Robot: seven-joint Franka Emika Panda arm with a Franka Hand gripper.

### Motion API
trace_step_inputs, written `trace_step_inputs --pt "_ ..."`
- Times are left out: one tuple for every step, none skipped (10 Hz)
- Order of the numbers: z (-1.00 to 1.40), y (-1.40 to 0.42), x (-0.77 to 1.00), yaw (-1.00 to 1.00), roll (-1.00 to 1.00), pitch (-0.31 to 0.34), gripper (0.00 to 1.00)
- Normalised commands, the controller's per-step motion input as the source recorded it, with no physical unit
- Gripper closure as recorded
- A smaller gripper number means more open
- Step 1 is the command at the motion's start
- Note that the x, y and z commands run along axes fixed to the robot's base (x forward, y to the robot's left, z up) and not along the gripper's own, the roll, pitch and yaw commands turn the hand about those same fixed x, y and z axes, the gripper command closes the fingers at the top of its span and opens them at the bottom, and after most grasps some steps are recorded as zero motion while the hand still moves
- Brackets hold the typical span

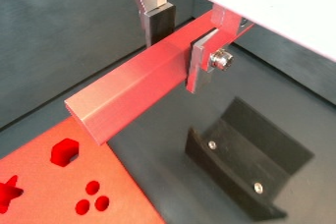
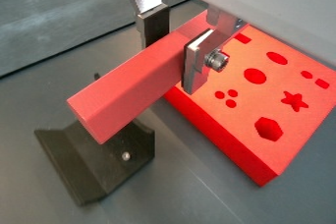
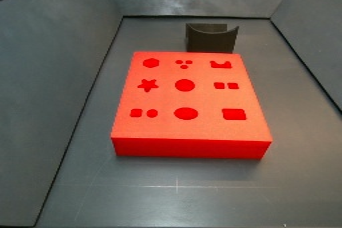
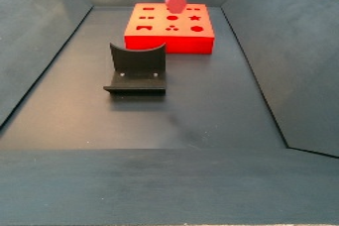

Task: Pick up the hexagon object. Move up. Place the hexagon object on the fixture. Regrasp the hexagon object. Move to above the board. Insert the hexagon object.
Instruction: Place the hexagon object on the fixture.

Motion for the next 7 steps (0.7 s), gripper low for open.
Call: trace_step_inputs --pt "0.01 -0.12 1.00 -0.16 0.05 0.150 1.00" --pt "0.02 0.69 1.00 -0.09 -1.00 -0.022 1.00" --pt "0.02 0.70 0.89 -0.08 -1.00 -0.016 1.00" --pt "0.00 0.58 0.79 -0.08 -1.00 -0.002 1.00" --pt "0.00 0.34 0.70 -0.08 -1.00 0.023 1.00" --pt "0.00 0.17 0.63 -0.08 -1.00 0.039 1.00" --pt "-0.01 0.09 0.58 -0.09 -1.00 0.047 1.00"
